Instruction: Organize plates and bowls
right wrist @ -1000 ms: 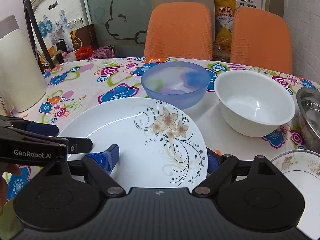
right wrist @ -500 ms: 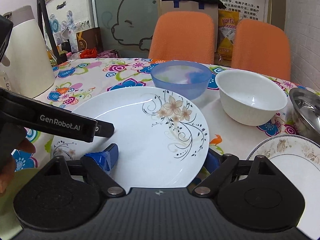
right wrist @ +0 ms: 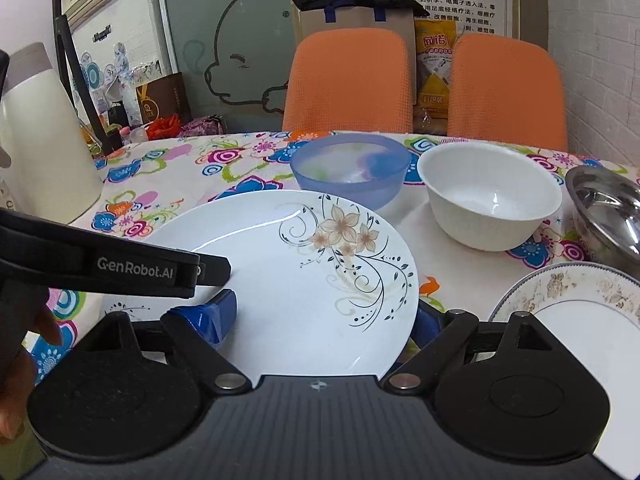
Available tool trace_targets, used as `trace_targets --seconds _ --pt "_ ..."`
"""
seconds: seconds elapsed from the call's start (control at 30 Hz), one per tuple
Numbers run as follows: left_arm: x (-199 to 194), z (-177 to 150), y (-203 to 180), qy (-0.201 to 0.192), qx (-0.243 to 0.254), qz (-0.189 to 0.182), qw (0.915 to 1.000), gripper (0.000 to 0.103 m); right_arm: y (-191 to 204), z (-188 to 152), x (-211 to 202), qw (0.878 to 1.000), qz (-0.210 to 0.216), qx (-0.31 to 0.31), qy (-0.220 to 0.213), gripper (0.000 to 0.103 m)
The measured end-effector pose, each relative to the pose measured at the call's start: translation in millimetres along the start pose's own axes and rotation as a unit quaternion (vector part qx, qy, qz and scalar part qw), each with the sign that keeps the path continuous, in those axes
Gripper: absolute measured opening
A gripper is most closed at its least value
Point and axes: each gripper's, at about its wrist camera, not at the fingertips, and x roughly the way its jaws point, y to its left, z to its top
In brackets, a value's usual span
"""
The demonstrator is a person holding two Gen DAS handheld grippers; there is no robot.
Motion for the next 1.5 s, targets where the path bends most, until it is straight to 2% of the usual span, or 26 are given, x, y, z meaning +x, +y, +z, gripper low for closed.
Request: trace_targets --seconds 0.2,0.33,0.5,0.7,0.93,1.13,1.3,1.4,1.5 --pt "-35.5 7.4 -6.6 -0.026 -0.006 -0.011 0.9996 0.043 8.7 9.5 -33.7 0.999 -0.008 0.001 -0.035 0.076" --pt "-64.2 -1.5 -9.6 -0.039 -0.003 -0.007 0.9992 0.043 16.6 4.6 -59.6 0.999 0.006 0.009 -0.044 0.076" --pt "-101.3 -31.9 -4.9 -0.045 -0.010 -0.009 0.9989 0.042 36.3 -14.0 -88.5 0.998 0.019 0.011 -0.052 0.077" --pt "-132.0 -82.4 7.3 -0.036 -0.025 0.005 0.9990 0.041 60.6 -48.6 -110.4 0.998 0.044 0.023 -0.037 0.077" --pt "-139.3 -128.8 18.2 -0.014 -0.037 0.012 0.9991 0.041 81.2 -81.7 -119.6 0.999 0.048 0.023 -0.007 0.077" --pt "-129.4 -139.4 21.2 -0.014 -0.032 0.013 0.9993 0.041 80.3 -90.5 -108.5 0.998 0.046 0.032 0.003 0.077" --pt "-123.0 -140.5 28.7 -0.016 -0.045 0.002 0.9989 0.044 76.1 -93.6 -107.1 0.998 0.048 0.044 -0.006 0.075" --pt "-132.2 -138.5 31.2 -0.038 -0.051 0.000 0.9980 0.056 69.7 -93.8 -111.5 0.996 0.051 0.070 -0.022 0.075" --pt "-141.6 -134.5 33.3 -0.056 -0.051 0.007 0.9971 0.058 61.1 -90.9 -117.5 0.993 0.053 0.093 -0.050 0.075"
